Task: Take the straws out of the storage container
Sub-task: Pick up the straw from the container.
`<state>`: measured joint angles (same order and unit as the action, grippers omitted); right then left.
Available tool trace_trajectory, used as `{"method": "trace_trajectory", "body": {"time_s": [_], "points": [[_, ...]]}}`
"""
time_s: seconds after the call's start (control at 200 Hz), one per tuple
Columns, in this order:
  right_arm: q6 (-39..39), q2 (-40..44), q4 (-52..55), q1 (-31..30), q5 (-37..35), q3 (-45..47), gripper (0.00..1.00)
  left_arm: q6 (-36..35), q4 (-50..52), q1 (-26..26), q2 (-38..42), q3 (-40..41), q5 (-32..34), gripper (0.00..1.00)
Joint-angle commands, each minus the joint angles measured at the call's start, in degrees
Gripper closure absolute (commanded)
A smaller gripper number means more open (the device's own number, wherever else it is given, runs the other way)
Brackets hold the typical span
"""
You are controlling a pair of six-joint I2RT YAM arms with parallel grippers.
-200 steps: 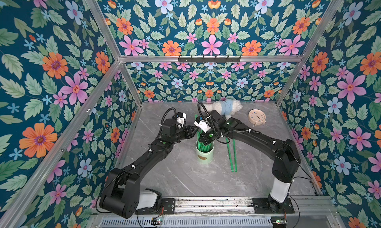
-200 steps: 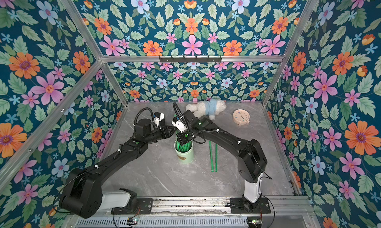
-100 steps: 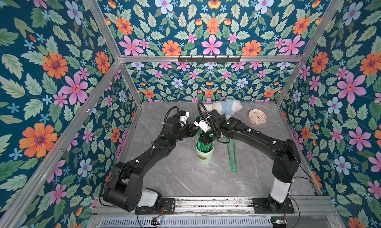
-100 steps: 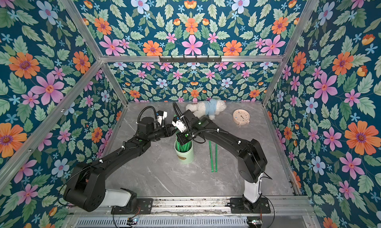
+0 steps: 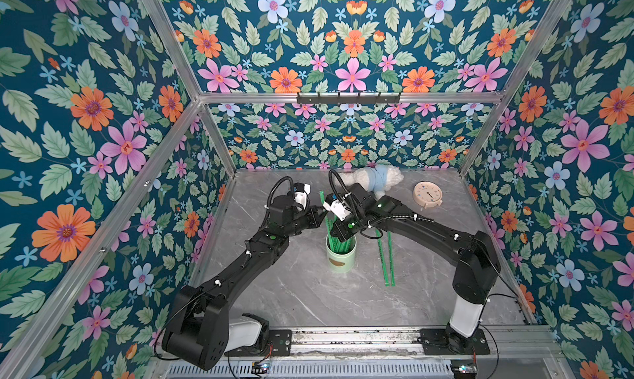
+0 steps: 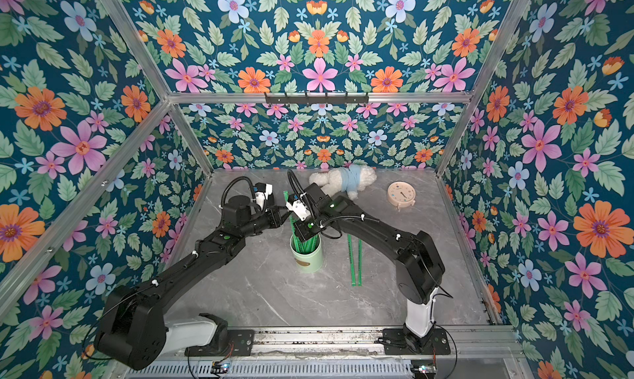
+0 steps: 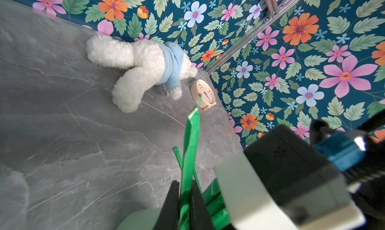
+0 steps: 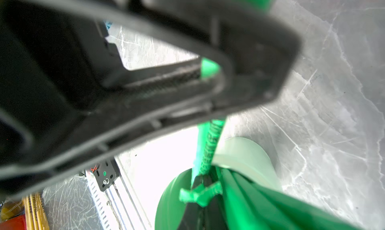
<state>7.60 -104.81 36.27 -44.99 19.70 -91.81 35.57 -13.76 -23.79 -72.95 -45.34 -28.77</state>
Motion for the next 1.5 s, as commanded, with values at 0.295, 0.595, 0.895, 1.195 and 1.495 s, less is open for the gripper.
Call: {"method": "trace_trajectory", "body": {"time_s": [0.295, 0.595, 0.895, 1.195, 1.495], "points": [[-0.04, 2.57, -0.69, -0.36, -1.18, 1.19, 0.91, -1.12, 2.92, -0.25, 3.70, 0.79, 3.72, 0.88], [-0.12, 4.94, -1.00, -0.45, -2.33, 2.50, 0.84, -1.66, 5.64, -0.38, 5.77, -0.94, 5.48, 0.88], [-0.48, 7.43, -0.76, -0.45, -3.32, 3.21, 0.79, -2.34, 8.75, -0.56, 7.87, -4.00, 6.78, 0.88], [-0.21, 9.42, -1.59, -0.45, -4.09, 4.95, 0.76, -5.08, 15.25, -0.65, 9.76, -9.57, 8.49, 0.88], [-0.43, 12.16, -2.15, -0.45, -4.85, 6.07, 0.84, -10.16, 29.67, -0.65, 11.08, -20.67, 14.28, 0.88]]}}
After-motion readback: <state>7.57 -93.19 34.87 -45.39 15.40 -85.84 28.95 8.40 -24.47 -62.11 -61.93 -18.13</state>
